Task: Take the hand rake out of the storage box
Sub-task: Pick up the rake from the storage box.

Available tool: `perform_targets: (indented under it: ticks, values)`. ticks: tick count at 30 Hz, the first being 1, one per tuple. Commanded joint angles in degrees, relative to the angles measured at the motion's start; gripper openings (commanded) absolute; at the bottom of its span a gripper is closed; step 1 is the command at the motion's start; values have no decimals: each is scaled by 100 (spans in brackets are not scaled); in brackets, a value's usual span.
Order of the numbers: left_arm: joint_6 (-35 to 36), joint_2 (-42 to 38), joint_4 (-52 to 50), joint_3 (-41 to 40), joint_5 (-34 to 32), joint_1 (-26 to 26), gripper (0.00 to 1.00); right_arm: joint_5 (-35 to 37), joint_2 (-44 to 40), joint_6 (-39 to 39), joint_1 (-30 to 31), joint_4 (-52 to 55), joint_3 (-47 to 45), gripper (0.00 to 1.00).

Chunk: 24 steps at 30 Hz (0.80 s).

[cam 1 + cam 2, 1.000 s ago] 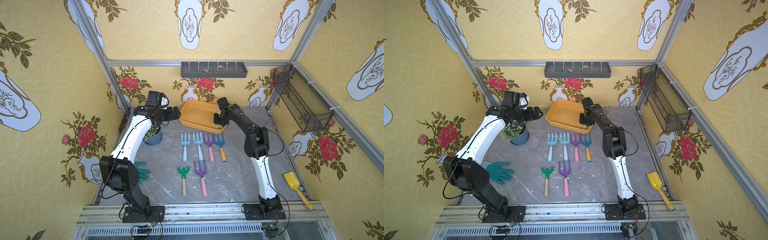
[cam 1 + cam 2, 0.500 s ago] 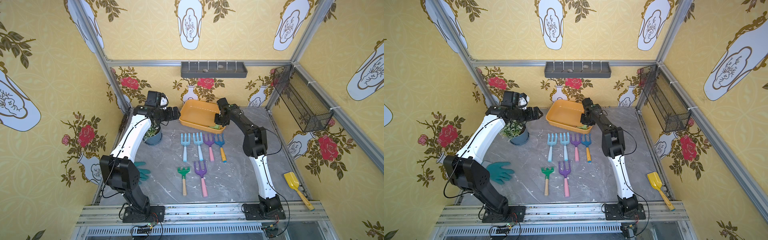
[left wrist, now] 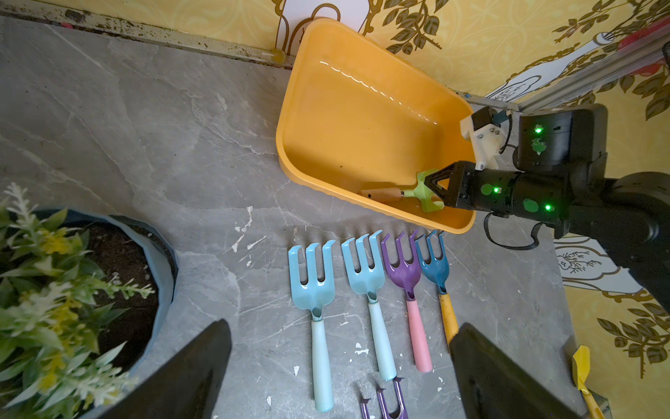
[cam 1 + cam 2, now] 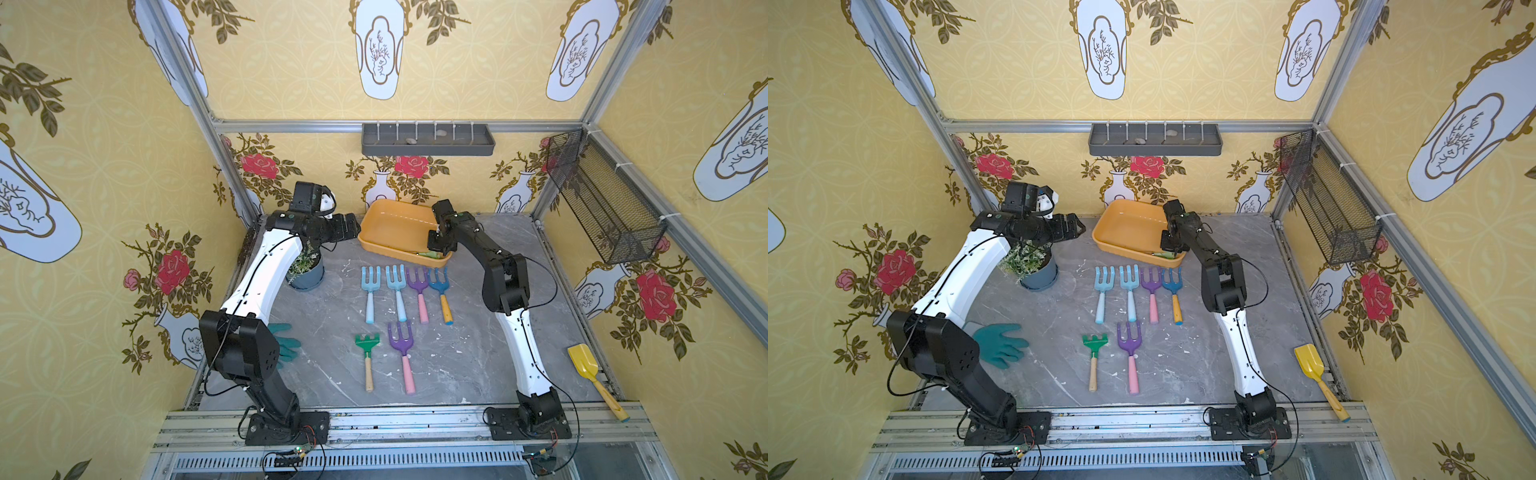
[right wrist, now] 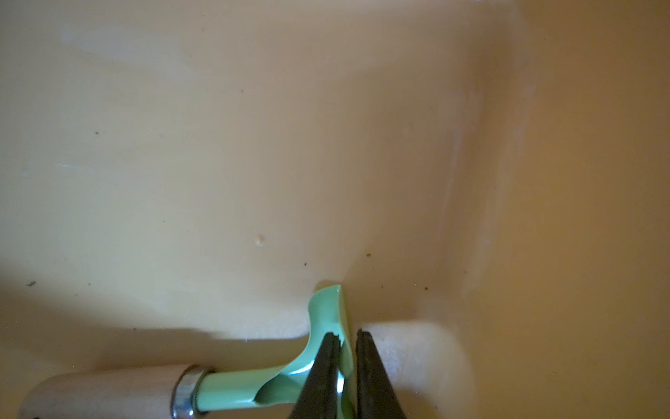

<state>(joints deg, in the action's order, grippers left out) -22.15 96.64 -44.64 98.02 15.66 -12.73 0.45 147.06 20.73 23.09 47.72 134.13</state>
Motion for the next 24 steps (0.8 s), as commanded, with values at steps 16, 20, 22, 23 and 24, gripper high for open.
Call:
perform_targets:
  ticks: [16, 20, 22, 23, 24]
  values:
    - [-15, -412, 261, 17, 167, -1, 100, -843, -1422, -1654, -296, -968, -801, 0]
    - [130, -604, 328, -36, 80, -294, 100, -1847, -2281, -3319, -338, -1090, -1639, 0]
    - [252, -650, 340, -30, 43, -544, 100, -2525, -2715, -4251, -355, -914, -1938, 0]
    - [309, -655, 371, -43, 44, -712, 100, -2983, -2906, -4764, -358, -755, -2051, 0]
    - [376, -655, 414, -54, 44, -872, 100, -3291, -3049, -5127, -351, -612, -2126, 0]
